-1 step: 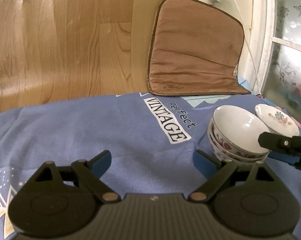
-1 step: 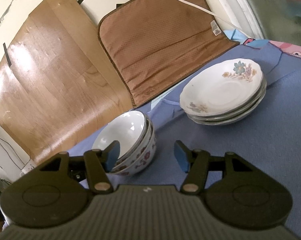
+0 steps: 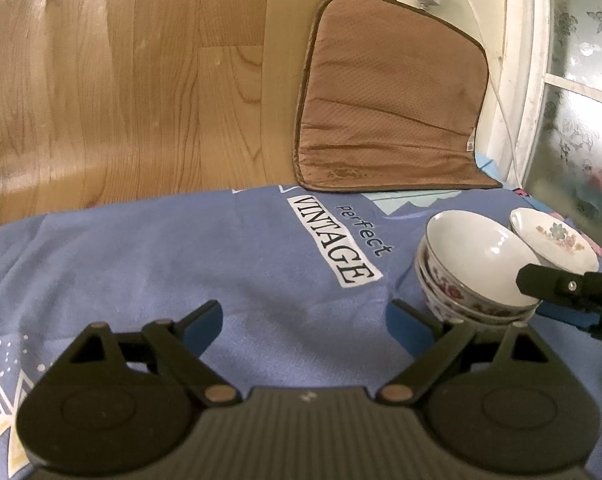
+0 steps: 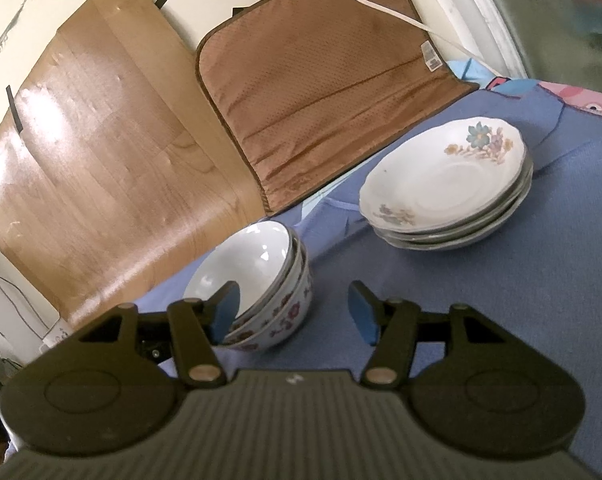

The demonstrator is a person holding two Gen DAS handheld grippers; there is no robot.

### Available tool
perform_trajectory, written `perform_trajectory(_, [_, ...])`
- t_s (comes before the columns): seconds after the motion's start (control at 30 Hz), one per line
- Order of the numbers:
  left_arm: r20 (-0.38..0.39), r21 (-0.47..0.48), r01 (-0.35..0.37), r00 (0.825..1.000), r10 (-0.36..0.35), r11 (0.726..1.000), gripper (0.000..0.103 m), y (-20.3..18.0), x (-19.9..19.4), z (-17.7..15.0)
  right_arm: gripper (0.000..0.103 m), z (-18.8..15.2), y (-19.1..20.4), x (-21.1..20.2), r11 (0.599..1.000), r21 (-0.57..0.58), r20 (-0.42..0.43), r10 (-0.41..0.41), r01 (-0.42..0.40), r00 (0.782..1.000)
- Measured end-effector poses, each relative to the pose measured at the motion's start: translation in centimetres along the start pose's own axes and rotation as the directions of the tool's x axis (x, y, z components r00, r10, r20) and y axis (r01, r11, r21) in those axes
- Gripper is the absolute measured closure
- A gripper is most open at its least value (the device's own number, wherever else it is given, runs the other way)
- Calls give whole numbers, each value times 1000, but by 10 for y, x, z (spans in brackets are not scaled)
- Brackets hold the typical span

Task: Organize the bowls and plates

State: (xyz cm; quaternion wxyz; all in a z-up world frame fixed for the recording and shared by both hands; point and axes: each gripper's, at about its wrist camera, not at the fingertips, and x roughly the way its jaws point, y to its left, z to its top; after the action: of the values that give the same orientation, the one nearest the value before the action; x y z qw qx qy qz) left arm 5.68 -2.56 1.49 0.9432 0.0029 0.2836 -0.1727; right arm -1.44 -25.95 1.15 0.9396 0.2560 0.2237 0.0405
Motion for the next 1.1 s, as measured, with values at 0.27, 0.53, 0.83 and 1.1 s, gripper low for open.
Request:
perform_trajectory(0.27, [-6, 2, 0, 1000, 0, 1000, 11, 1, 1, 1, 40, 0, 2, -1, 1000, 2, 0, -13, 13, 1000])
perform_trajectory(0.53, [-16, -13, 12, 1000, -13, 1000, 9, 4, 1, 2, 38, -2, 3, -2, 999, -6, 3, -31, 31, 1000])
perform_trajectory(0.83, [-35, -27, 21, 999, -22, 999, 9, 4, 4, 2, 37, -3, 2, -1, 999, -2, -6, -35, 35, 999])
perform_trajectory(1.1, [-50, -42, 26, 998, -28, 999, 9, 6, 6, 2, 37, -2, 2, 1, 1000, 2, -13, -26, 26, 1000])
